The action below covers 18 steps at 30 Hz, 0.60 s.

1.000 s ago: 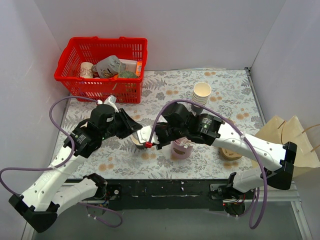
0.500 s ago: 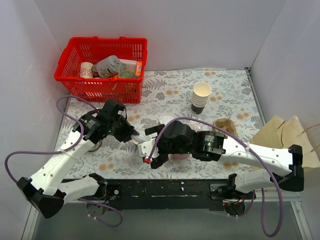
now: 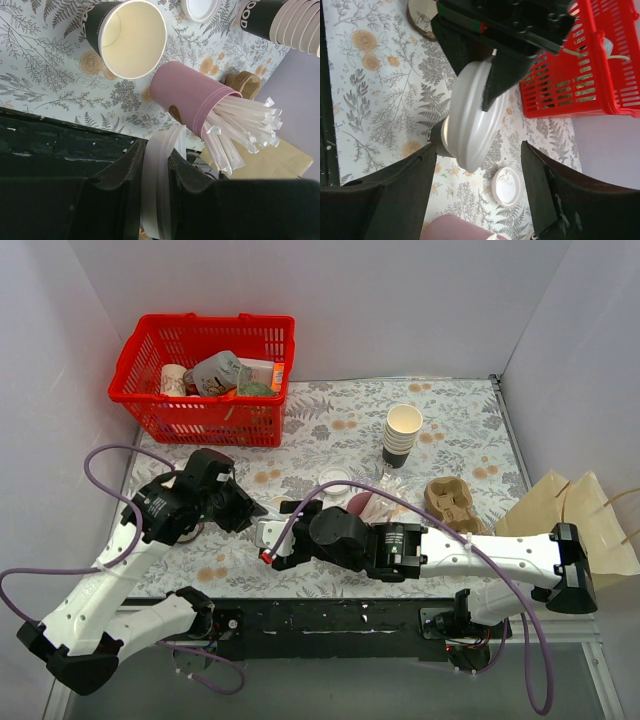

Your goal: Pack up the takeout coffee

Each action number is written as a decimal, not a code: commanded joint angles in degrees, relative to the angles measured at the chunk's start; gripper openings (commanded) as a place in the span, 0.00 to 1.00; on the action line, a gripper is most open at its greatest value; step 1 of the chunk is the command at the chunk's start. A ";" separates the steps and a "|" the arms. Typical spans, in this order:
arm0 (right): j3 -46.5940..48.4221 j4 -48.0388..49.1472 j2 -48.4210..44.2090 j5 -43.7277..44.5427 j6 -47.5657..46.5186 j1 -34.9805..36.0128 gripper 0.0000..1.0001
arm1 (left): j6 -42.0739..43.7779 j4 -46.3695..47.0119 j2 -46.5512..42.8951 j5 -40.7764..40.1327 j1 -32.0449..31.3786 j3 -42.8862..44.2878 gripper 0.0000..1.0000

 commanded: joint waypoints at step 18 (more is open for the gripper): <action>1.24 6.86 5.57 3.84 6.59 1.48 0.51 | -23.42 0.29 1.88 0.33 -0.14 0.27 0.04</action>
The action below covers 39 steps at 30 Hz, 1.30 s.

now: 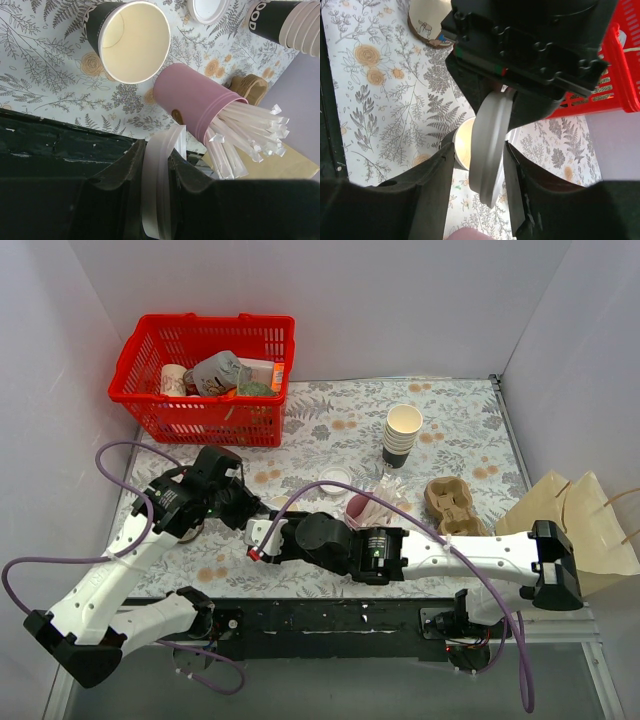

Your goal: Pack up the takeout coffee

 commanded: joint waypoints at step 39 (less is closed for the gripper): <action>12.05 -11.39 13.12 -60.57 45.94 -36.94 0.13 | 11.49 9.16 -8.87 -1.80 -0.20 -2.57 0.98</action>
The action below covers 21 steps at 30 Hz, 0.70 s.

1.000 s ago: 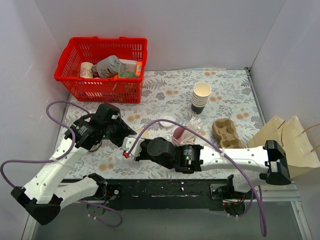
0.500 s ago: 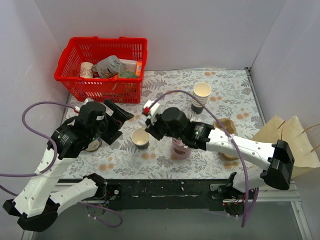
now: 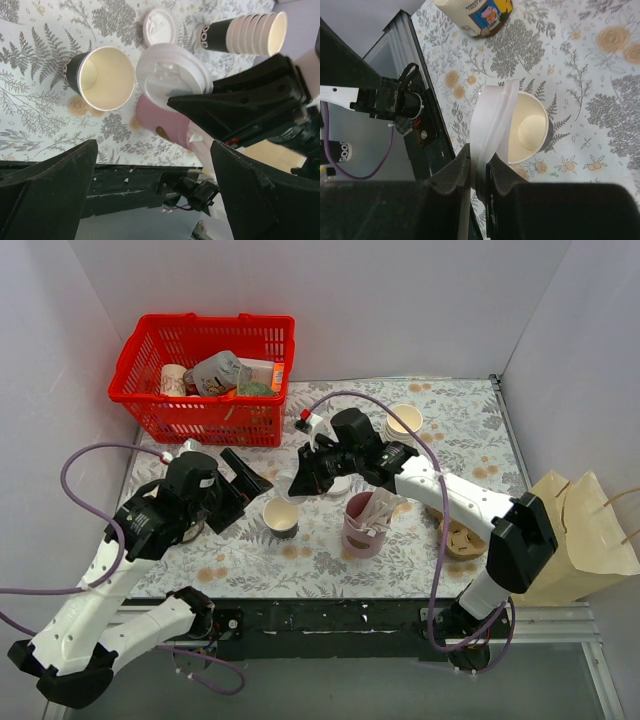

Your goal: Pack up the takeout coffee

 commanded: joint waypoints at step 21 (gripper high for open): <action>0.10 4.21 9.45 -11.66 11.98 -1.10 0.20 | 9.80 11.22 5.61 22.35 13.05 -13.58 0.98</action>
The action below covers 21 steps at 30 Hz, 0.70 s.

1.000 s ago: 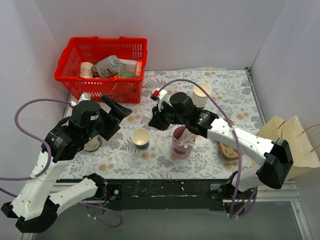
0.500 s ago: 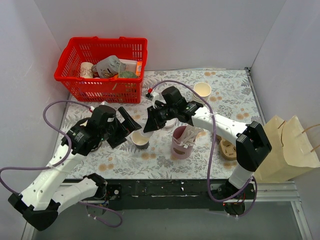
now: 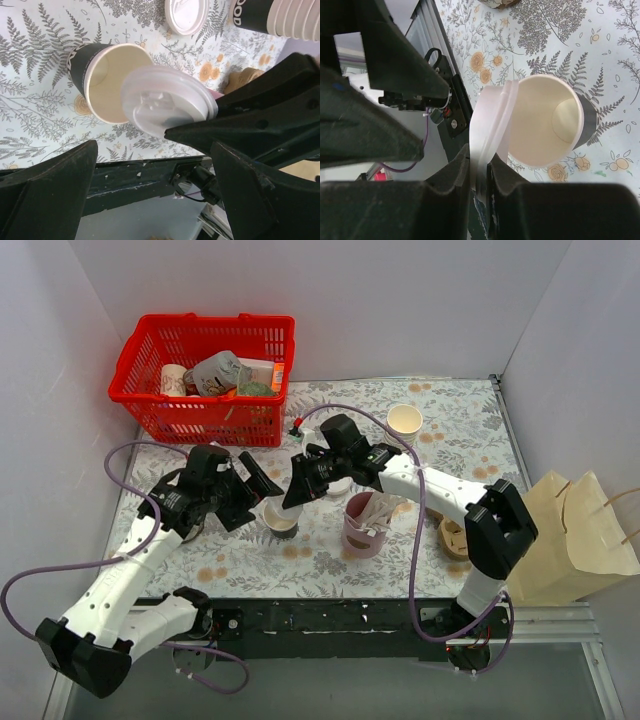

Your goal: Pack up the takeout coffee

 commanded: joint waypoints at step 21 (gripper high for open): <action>-1.41 3.10 4.02 0.53 3.53 -0.99 0.25 | 6.68 3.80 -6.42 7.91 8.94 -8.07 0.98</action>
